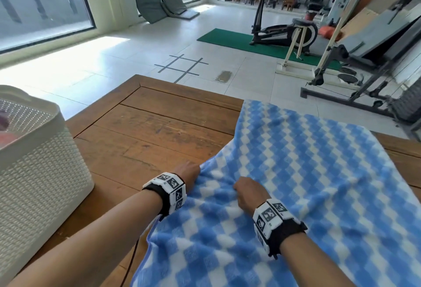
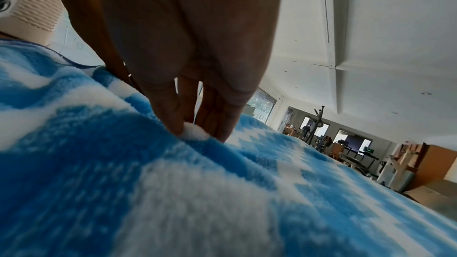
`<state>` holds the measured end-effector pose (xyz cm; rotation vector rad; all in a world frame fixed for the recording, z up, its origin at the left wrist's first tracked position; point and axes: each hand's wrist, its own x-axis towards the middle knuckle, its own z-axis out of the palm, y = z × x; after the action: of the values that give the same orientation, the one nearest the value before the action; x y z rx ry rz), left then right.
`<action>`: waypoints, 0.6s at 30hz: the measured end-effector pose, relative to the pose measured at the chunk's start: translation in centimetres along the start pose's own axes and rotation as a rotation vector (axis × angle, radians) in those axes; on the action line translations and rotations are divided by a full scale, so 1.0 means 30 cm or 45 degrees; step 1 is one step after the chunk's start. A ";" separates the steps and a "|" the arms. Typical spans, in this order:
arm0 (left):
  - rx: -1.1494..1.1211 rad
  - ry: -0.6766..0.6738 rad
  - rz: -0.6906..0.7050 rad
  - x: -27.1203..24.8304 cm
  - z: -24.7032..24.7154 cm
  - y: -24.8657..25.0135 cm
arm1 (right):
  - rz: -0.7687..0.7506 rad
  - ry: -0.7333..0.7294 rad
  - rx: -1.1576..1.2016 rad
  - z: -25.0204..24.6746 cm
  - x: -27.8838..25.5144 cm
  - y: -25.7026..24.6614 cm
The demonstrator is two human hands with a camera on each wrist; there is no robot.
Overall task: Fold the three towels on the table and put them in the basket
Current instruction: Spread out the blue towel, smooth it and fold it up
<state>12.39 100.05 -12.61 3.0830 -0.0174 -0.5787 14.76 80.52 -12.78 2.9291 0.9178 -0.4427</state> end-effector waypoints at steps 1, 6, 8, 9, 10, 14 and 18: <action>0.011 -0.001 -0.033 -0.002 -0.001 -0.008 | 0.014 0.014 -0.001 -0.002 0.002 0.001; 0.001 -0.191 -0.186 -0.037 -0.026 -0.081 | 0.027 -0.126 0.269 -0.031 0.011 -0.012; -0.063 -0.252 -0.209 -0.043 -0.022 -0.097 | -0.015 -0.244 0.376 -0.035 0.024 -0.012; -0.111 -0.212 -0.205 -0.036 -0.021 -0.103 | -0.026 -0.279 0.430 -0.038 0.033 -0.006; -0.140 -0.138 -0.180 -0.026 -0.025 -0.107 | -0.018 -0.274 0.471 -0.039 0.047 0.005; -0.084 0.069 0.158 0.047 -0.033 -0.101 | 0.048 -0.045 0.345 -0.035 0.102 0.056; 0.108 -0.037 0.394 0.099 -0.007 -0.059 | 0.149 -0.109 0.152 -0.023 0.116 0.083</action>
<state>15.24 101.77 -13.50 3.0584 -0.5207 -0.6188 19.06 80.47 -13.21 3.0220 0.7292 -0.6312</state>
